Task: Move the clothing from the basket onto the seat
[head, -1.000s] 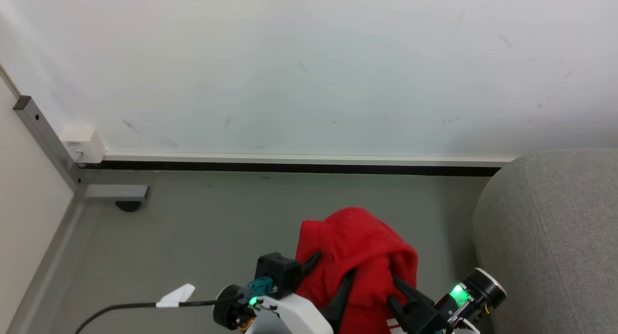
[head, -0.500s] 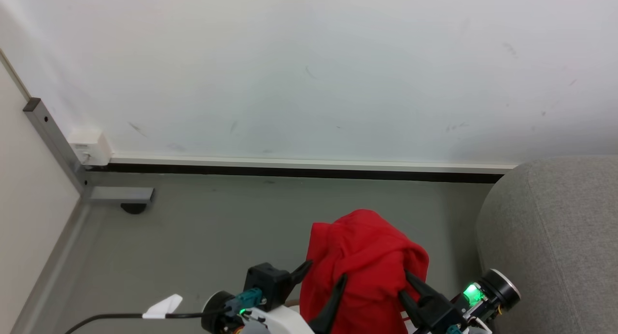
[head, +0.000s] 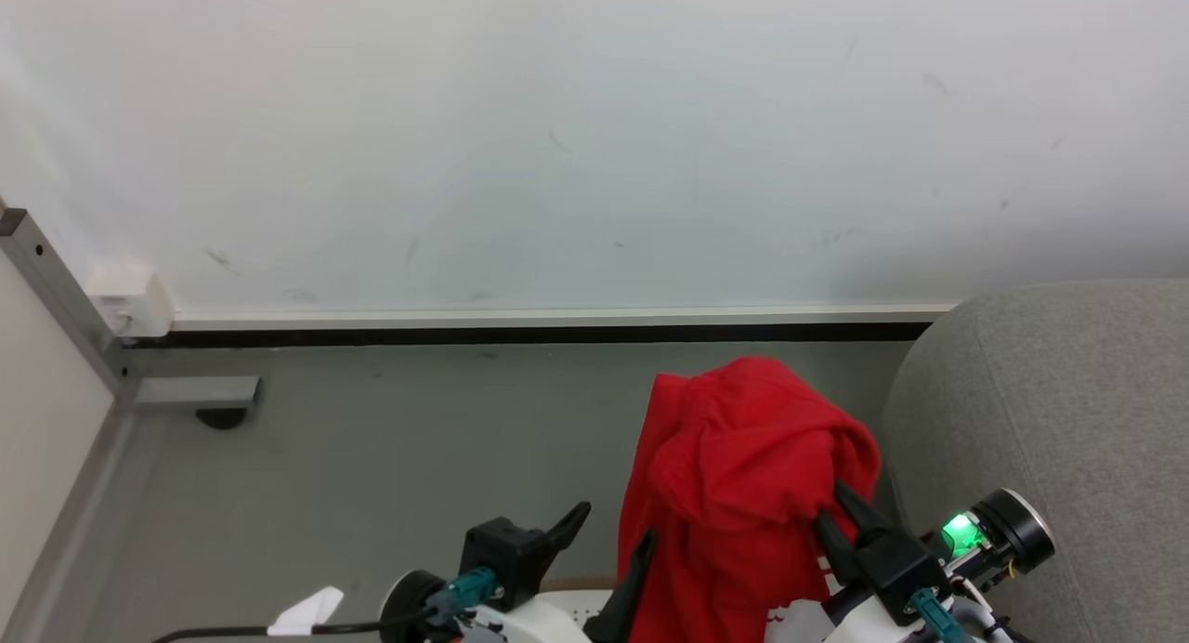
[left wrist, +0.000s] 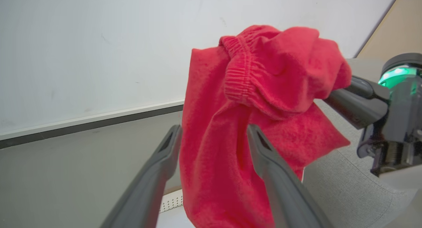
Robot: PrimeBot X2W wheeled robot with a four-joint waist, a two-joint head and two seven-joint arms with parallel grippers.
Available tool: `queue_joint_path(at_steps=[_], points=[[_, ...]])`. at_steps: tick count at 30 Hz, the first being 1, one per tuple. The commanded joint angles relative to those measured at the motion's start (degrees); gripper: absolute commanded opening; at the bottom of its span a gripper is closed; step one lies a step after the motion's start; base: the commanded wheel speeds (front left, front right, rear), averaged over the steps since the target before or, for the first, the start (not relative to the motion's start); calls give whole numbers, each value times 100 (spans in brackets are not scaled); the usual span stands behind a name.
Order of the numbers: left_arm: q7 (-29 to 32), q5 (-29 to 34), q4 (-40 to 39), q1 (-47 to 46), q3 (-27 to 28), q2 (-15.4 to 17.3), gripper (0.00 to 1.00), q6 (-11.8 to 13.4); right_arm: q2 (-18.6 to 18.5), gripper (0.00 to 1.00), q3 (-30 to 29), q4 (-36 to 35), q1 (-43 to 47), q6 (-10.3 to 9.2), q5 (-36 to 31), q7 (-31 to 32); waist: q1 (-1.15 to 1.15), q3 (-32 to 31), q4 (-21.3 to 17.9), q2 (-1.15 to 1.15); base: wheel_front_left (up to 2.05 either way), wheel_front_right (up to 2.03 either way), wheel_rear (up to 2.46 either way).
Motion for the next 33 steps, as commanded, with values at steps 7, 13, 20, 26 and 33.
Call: queue_joint_path(at_steps=[7,13,20,26,33], points=[[-209,141,187,-71,-24,14,100,-35,-9,0,-74,-71,15,-14,-21,-17,0,-13,-31,0,0,0,0],[-258,125,251,-67,-26,18,100,-21,-9,0,-55,-123,-33,-14,59,-18,0,-13,-82,0,0,0,0],[-291,139,213,-100,-20,40,100,8,-11,0,-115,-245,-147,-14,110,-18,0,55,-563,0,0,0,0],[-322,139,174,-139,-35,33,100,3,-10,0,-242,-351,-254,-16,111,-17,0,188,-1284,0,0,0,0],[-329,149,118,-244,-95,-36,100,-43,-9,0,-510,-454,-170,-16,0,-17,0,378,-2080,0,0,0,0]])
